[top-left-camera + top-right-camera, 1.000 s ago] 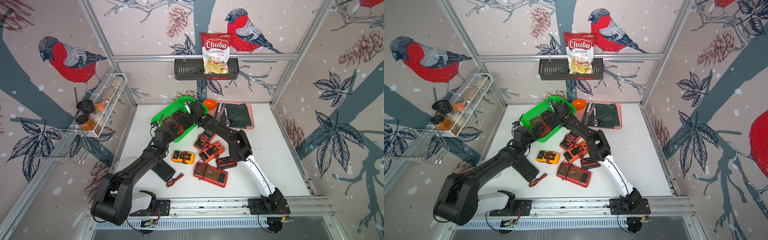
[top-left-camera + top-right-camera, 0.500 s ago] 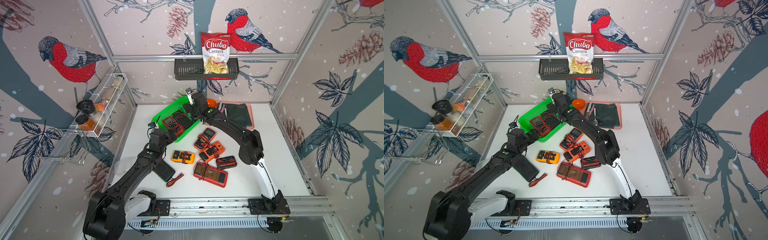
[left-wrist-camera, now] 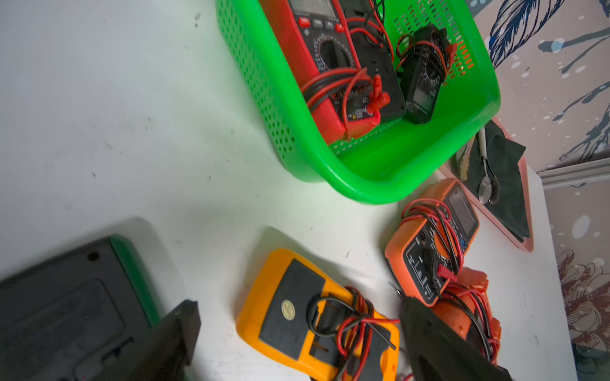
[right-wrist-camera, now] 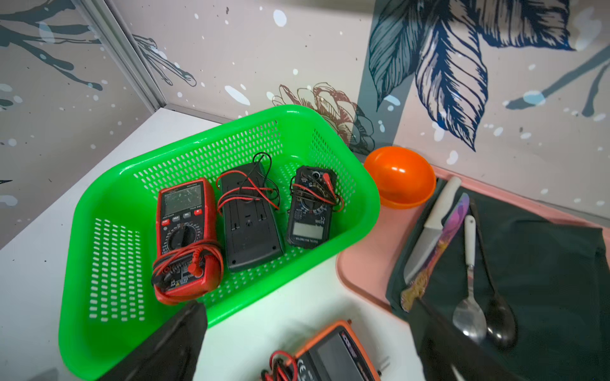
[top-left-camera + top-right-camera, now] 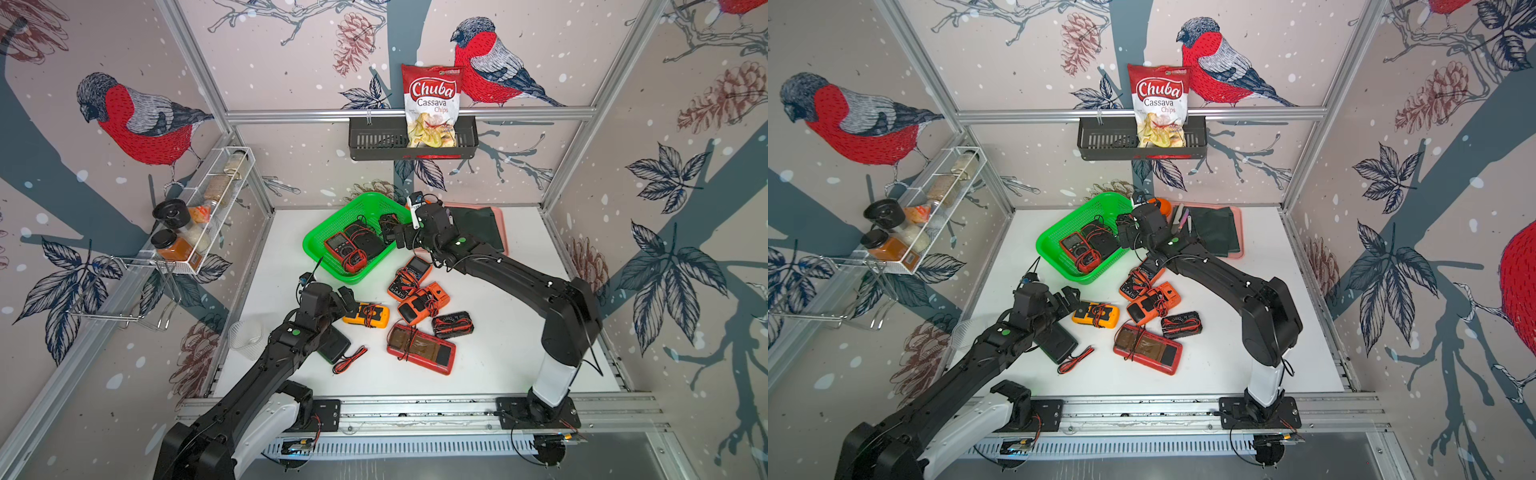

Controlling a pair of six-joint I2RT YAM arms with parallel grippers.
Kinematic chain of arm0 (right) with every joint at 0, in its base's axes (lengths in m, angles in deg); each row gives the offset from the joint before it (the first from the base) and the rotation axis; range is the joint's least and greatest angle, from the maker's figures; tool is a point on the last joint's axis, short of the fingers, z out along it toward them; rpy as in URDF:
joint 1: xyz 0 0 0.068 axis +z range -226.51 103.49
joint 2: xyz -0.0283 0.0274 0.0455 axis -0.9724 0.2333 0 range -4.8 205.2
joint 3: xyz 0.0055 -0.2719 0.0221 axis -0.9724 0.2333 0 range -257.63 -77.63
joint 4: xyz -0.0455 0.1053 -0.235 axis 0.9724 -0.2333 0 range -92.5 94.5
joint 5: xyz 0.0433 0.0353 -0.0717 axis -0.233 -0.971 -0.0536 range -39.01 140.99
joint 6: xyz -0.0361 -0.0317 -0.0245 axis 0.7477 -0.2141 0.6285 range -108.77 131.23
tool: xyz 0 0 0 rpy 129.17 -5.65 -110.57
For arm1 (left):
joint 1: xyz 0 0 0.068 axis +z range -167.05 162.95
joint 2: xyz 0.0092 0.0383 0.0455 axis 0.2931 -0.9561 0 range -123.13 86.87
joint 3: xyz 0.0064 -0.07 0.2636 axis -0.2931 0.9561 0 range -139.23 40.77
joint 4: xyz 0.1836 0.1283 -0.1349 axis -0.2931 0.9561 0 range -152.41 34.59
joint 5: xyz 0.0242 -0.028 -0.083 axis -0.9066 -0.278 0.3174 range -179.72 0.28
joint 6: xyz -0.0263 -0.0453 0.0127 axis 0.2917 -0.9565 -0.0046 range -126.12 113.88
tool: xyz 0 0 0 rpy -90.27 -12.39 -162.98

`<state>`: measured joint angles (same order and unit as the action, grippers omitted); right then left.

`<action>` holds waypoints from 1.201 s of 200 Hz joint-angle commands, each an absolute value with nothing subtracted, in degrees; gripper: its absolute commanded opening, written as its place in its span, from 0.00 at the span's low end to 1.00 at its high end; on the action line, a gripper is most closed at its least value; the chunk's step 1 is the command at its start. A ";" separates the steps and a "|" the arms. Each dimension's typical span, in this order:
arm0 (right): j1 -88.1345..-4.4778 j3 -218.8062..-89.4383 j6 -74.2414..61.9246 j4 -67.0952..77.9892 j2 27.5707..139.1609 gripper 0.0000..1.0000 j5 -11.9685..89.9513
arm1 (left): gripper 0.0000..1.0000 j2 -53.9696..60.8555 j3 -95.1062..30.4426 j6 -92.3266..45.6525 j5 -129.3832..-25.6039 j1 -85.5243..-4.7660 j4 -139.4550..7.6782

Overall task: Put the multimeter into the basket
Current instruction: Pick up the multimeter from the center of the board.

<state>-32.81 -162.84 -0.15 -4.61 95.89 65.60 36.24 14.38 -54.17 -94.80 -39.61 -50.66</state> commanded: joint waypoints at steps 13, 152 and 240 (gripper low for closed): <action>-35.81 -154.27 -9.00 -1.98 88.85 1.00 62.55 | 0.98 34.10 13.97 -66.38 -99.52 -45.79 -49.10; -55.85 -132.33 -13.43 4.48 78.31 1.00 38.27 | 0.98 9.51 -6.40 -92.00 -104.61 -54.44 -30.51; -59.73 -130.34 -14.01 7.47 80.19 1.00 32.55 | 0.98 -0.71 -10.30 -93.88 -101.99 -56.23 -28.79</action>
